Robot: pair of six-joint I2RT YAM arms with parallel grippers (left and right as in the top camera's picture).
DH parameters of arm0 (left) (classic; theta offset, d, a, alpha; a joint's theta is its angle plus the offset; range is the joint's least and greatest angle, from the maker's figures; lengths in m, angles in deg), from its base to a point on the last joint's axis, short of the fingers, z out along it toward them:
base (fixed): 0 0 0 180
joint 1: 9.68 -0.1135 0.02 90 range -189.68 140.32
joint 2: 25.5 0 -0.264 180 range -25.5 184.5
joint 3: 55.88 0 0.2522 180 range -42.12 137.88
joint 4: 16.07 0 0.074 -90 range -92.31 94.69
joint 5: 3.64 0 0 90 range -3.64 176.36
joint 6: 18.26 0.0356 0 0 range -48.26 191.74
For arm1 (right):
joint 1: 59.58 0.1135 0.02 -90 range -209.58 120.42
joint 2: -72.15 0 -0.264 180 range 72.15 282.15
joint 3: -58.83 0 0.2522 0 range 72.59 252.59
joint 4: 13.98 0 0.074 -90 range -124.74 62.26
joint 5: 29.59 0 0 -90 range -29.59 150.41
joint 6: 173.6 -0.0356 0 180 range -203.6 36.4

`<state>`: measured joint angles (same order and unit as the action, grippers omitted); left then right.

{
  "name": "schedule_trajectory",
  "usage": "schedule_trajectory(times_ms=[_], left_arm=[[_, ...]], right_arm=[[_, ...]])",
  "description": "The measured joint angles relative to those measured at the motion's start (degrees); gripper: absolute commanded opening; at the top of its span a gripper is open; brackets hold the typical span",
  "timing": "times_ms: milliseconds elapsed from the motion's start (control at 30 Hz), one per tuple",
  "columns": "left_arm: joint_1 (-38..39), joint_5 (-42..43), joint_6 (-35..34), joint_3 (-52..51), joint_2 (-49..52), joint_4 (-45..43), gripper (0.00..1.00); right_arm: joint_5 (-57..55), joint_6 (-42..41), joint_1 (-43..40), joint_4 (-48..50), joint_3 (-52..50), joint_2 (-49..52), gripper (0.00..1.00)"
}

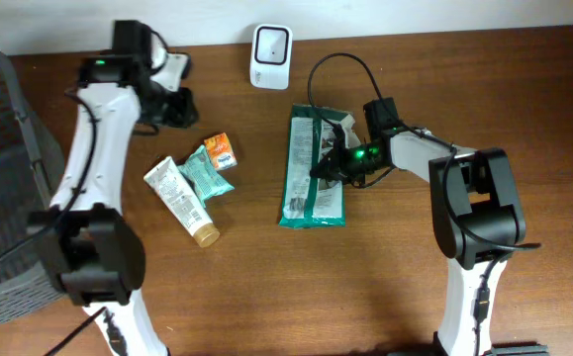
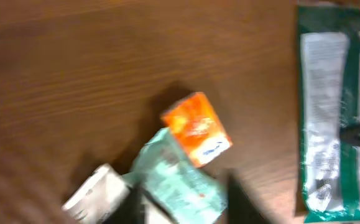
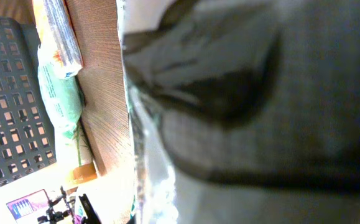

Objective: Scan the item barcode
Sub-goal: 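Release with the left gripper and lift the packet to the scanner with right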

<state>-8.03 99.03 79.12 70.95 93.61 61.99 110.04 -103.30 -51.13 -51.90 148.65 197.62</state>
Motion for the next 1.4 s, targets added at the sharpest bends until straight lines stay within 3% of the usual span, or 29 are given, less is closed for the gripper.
schedule_trajectory(times_ms=[33, 567, 767, 967, 1133, 1400], left_arm=[[-1.4, -0.8, -0.7, 0.0, 0.0, 0.5, 1.00], [-3.9, -2.2, -1.4, 0.0, 0.0, 1.9, 0.99], [-3.9, -2.2, -1.4, 0.0, 0.0, 1.9, 0.99], [-3.9, -2.2, -1.4, 0.0, 0.0, 1.9, 0.99], [-3.9, -2.2, -1.4, 0.0, 0.0, 2.0, 0.99], [-3.9, -2.2, -1.4, 0.0, 0.0, 2.0, 0.99]], right_arm=[[0.0, 0.1, 0.0, 0.0, 0.0, 0.0, 0.04], [0.0, 0.4, 0.0, -0.3, 0.0, 0.0, 0.04], [-0.3, 3.3, 0.0, -6.8, 1.5, 0.0, 0.04], [-11.4, 9.0, 0.0, -23.6, 10.8, -3.5, 0.04], [-20.4, 13.2, 1.0, -33.8, 23.5, -13.5, 0.04], [-42.7, 15.6, 11.1, -33.2, 33.8, -19.6, 0.04]])
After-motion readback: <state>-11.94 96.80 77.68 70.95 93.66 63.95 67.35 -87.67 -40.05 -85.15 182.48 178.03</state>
